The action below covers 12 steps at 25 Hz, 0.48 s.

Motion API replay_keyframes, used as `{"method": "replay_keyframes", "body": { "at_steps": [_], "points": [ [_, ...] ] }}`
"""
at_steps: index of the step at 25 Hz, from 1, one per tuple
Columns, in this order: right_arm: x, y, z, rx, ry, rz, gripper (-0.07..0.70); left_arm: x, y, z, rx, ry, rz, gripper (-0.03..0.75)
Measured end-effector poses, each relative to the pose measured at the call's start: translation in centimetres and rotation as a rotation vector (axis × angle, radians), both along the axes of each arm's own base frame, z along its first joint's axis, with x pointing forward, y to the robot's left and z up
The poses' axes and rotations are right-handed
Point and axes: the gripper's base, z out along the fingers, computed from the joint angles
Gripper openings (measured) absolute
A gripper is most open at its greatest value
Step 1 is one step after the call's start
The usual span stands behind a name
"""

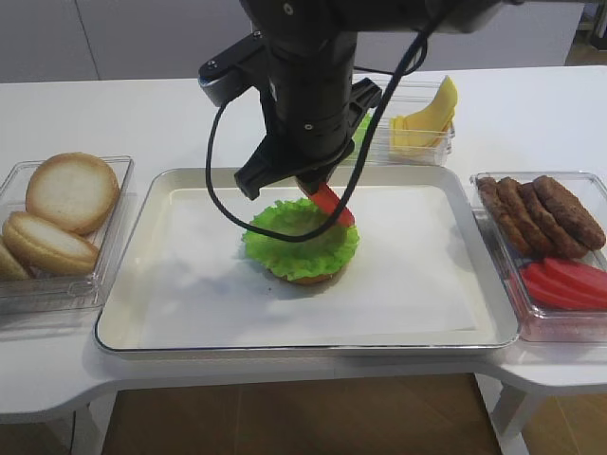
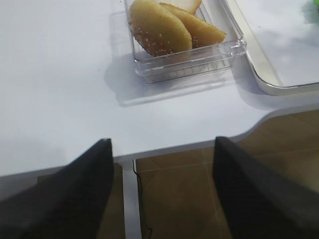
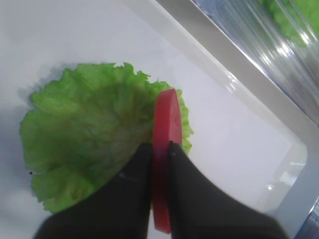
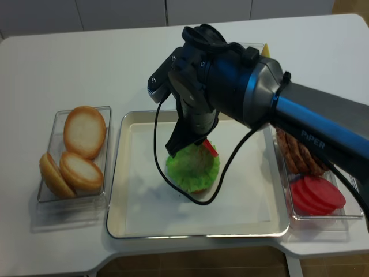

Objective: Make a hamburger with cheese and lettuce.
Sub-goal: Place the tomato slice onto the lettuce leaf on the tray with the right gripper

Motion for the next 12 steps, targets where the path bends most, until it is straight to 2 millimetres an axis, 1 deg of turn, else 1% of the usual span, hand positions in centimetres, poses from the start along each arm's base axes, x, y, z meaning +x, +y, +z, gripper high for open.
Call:
{"method": "replay_keyframes", "body": {
  "at_steps": [12],
  "points": [
    [-0.28,0.27,-0.1,0.035,0.034,-0.008,0.073,0.0,0.0,0.0,0.0,0.0,0.0,0.468]
  ]
}}
